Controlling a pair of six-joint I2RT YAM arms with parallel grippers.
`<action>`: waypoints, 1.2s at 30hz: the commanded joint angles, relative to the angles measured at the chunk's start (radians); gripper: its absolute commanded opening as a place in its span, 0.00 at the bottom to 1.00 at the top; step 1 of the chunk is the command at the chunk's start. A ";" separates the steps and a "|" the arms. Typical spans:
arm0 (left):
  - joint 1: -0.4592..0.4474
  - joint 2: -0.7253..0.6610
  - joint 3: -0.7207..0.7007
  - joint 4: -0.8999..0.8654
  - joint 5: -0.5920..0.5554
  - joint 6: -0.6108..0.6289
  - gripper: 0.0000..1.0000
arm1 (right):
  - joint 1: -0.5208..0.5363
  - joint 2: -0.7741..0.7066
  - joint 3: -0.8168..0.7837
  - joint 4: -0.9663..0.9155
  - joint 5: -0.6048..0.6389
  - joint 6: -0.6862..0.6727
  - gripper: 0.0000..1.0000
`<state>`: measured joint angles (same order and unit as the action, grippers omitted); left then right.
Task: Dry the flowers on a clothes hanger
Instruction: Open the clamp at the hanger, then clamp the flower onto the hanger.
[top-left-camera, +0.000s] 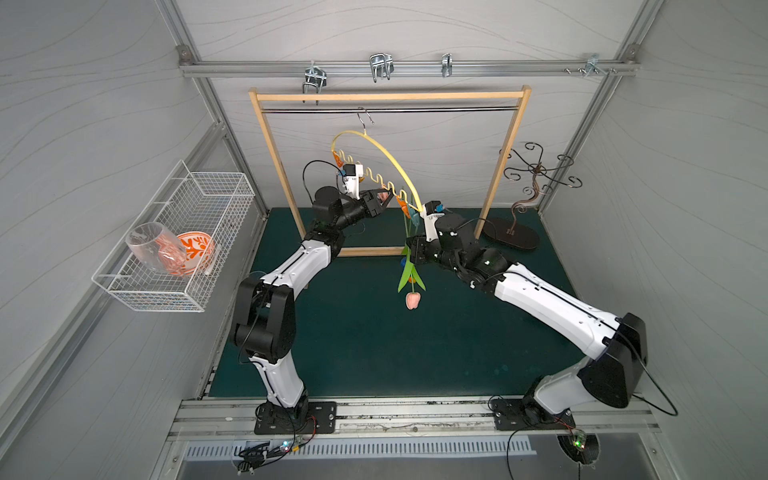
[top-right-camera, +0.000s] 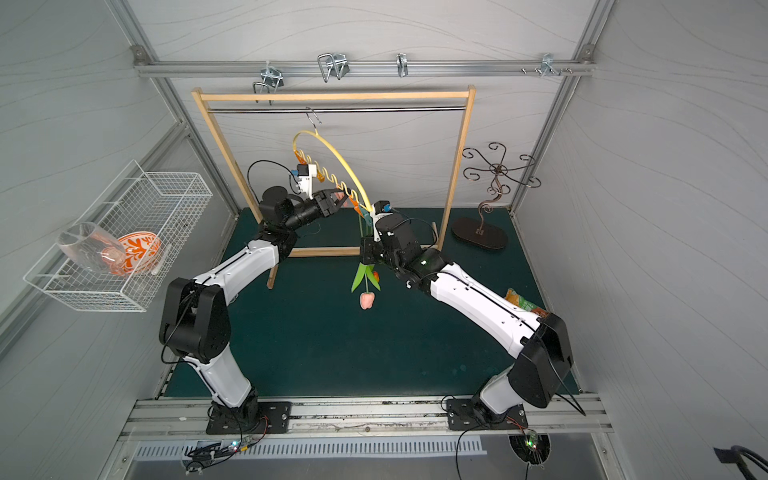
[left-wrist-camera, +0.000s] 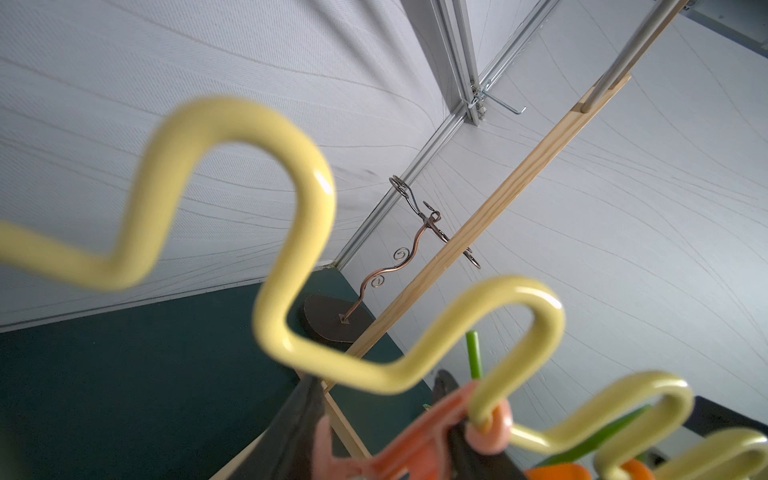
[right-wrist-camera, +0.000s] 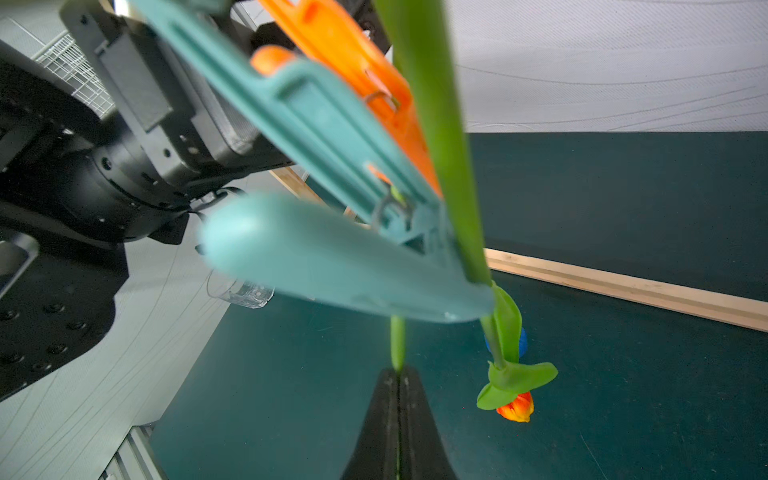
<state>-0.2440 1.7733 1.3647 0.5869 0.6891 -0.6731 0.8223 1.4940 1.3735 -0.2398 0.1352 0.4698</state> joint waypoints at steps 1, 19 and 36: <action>0.000 -0.041 0.033 0.042 -0.006 0.017 0.43 | -0.006 0.020 0.009 0.049 -0.024 -0.022 0.00; -0.015 -0.072 0.020 -0.015 -0.059 0.018 0.30 | -0.002 0.112 -0.053 0.209 0.039 0.007 0.00; -0.018 -0.066 0.026 -0.039 -0.074 0.013 0.27 | 0.025 0.160 -0.007 0.256 -0.001 0.045 0.00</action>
<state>-0.2581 1.7409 1.3643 0.5121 0.6182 -0.6655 0.8379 1.6386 1.3323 -0.0242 0.1547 0.4988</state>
